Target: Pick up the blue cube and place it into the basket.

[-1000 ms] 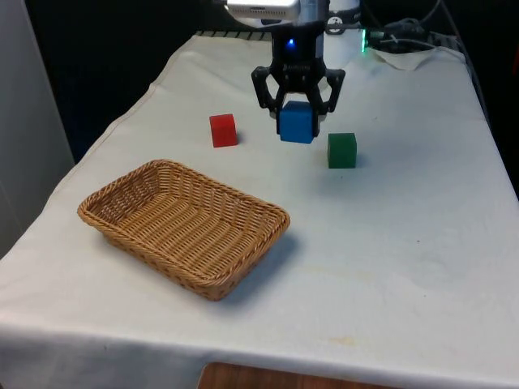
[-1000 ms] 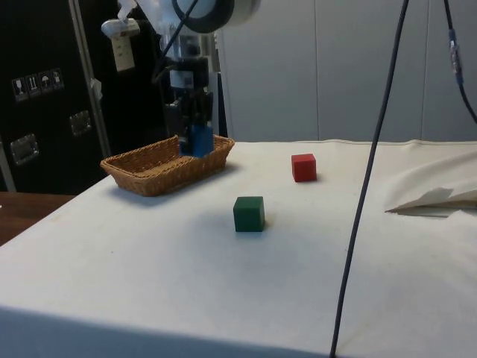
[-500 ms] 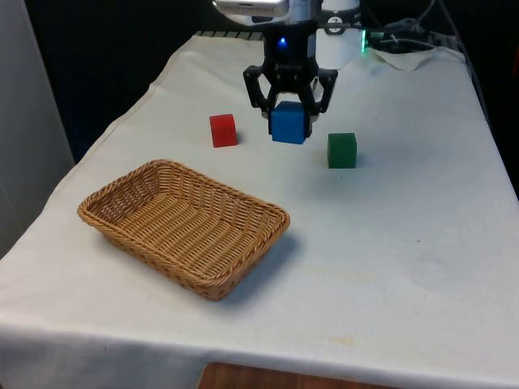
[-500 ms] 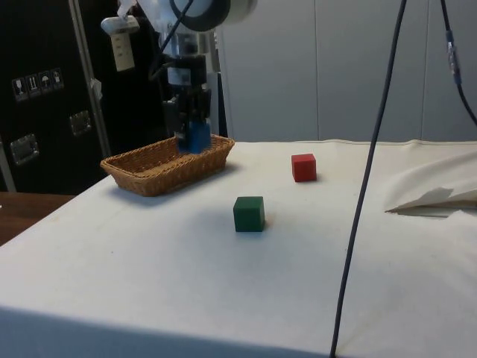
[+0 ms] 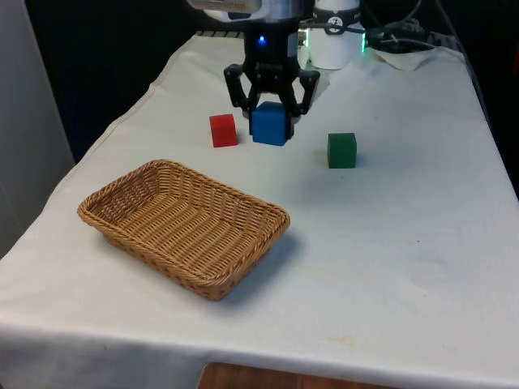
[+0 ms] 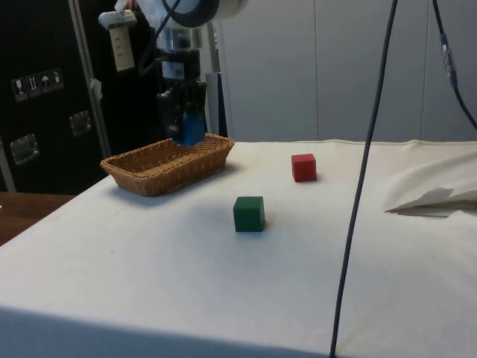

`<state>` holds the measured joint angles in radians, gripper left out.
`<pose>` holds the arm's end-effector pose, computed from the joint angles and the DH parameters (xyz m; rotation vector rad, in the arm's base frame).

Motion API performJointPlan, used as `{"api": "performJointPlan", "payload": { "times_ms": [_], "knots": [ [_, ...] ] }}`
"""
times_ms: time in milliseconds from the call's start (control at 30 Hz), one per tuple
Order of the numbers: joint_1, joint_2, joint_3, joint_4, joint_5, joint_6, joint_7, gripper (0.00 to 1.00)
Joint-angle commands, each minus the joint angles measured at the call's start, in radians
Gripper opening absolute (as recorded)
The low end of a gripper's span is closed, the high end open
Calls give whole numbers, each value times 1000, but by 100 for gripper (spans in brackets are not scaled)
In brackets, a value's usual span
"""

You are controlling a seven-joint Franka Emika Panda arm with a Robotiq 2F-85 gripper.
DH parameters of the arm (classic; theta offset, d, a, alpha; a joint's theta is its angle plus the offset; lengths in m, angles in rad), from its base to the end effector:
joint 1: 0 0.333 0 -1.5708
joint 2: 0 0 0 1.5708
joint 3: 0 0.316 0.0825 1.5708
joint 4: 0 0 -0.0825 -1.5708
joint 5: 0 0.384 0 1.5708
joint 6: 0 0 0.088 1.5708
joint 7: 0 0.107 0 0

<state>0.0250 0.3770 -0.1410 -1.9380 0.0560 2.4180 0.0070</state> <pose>0.6264 -0.0681 0.3018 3.1106 -0.2344 0.1664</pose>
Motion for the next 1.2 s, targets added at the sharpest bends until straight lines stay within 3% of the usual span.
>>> {"api": "performJointPlan", "payload": {
  "times_ms": [0, 233, 400, 433, 467, 667, 700, 733, 900, 933, 967, 1000, 1167],
  "knots": [
    [-2, 4, -4, 14, 2, -16, 3, 5],
    [-5, 29, -19, 59, 5, -30, 1, 5],
    [-12, 81, -29, 136, 9, -49, -12, 5],
    [-5, 74, -34, 123, 0, -33, -4, 5],
    [-12, 89, -30, 149, 9, -53, -13, 5],
    [-25, 157, -39, 256, 13, -91, -26, 5],
    [-17, 156, -46, 252, 3, -80, -16, 5],
    [-26, 166, -40, 270, 13, -97, -28, 5],
    [-36, 225, -54, 357, 28, -124, -48, 5],
    [-37, 235, -57, 370, 30, -129, -51, 5],
    [-27, 224, -63, 354, 21, -113, -41, 5],
    [-39, 245, -60, 383, 33, -132, -55, 5],
    [-49, 297, -76, 441, 56, -138, -79, 5]
  ]
}}
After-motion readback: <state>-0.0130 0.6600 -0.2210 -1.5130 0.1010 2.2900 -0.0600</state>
